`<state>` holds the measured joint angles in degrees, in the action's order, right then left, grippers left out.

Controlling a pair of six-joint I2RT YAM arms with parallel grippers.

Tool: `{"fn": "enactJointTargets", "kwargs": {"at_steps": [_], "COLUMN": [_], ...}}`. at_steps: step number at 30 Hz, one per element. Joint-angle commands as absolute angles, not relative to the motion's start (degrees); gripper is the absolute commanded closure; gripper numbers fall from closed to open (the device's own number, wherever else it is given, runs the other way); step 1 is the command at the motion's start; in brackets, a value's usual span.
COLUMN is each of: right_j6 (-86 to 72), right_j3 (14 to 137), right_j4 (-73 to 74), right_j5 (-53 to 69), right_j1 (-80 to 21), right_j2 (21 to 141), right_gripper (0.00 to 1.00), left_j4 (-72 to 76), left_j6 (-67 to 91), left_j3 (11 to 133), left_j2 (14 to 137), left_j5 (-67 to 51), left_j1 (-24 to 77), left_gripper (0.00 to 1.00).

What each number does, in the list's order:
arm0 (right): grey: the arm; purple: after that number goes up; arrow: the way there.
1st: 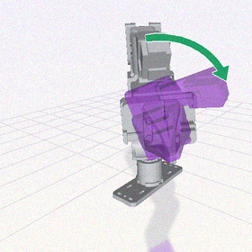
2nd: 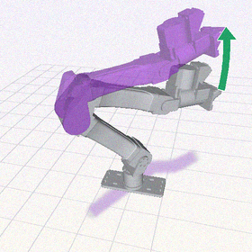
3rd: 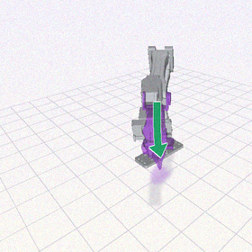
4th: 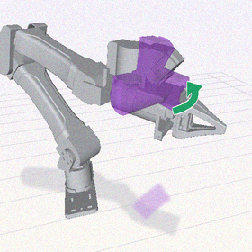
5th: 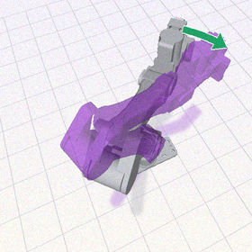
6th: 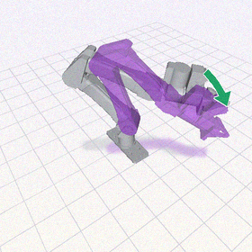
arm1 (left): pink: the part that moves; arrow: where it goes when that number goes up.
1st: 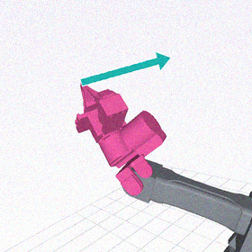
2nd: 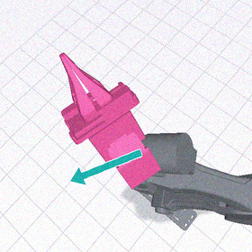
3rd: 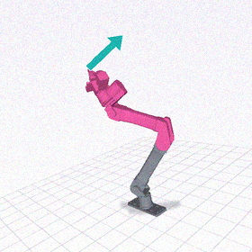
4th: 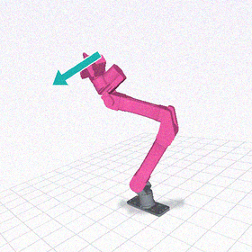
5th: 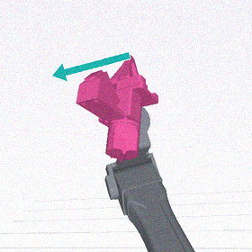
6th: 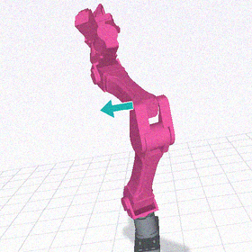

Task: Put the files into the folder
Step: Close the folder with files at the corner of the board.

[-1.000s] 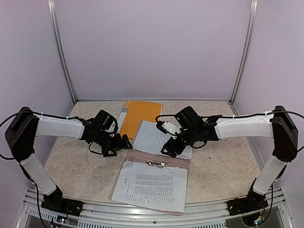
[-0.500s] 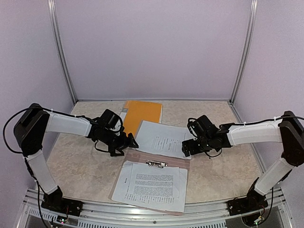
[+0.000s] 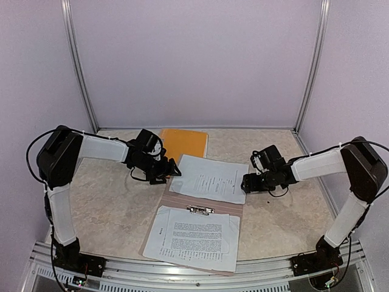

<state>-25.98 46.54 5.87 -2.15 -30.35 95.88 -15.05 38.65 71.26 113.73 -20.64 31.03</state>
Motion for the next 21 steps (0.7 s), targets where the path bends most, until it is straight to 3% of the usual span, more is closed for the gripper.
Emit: {"fn": "enactJointTargets", "kwargs": {"at_steps": [1,9,21], "right_j6": [-25.6,-26.9,-24.6], "right_j3": [44.6,43.9,45.4], "right_j4": [1.3,-3.7,-2.9], "right_j5": [5.0,10.7,12.6], "right_j1": [-28.3,-27.7,-26.1], "right_j2": [98.7,103.3,105.4], "right_gripper": [0.21,0.36,0.46], "left_j4": [-15.6,-11.5,-1.5], "left_j6": [34.8,31.0,32.6], "left_j3": [70.2,70.0,65.5], "left_j2": [119.3,122.1,119.7], "left_j5": [-25.0,-35.2,-44.0], "left_j1": [28.7,28.5,27.4], "left_gripper": [0.22,0.30,0.64]}}
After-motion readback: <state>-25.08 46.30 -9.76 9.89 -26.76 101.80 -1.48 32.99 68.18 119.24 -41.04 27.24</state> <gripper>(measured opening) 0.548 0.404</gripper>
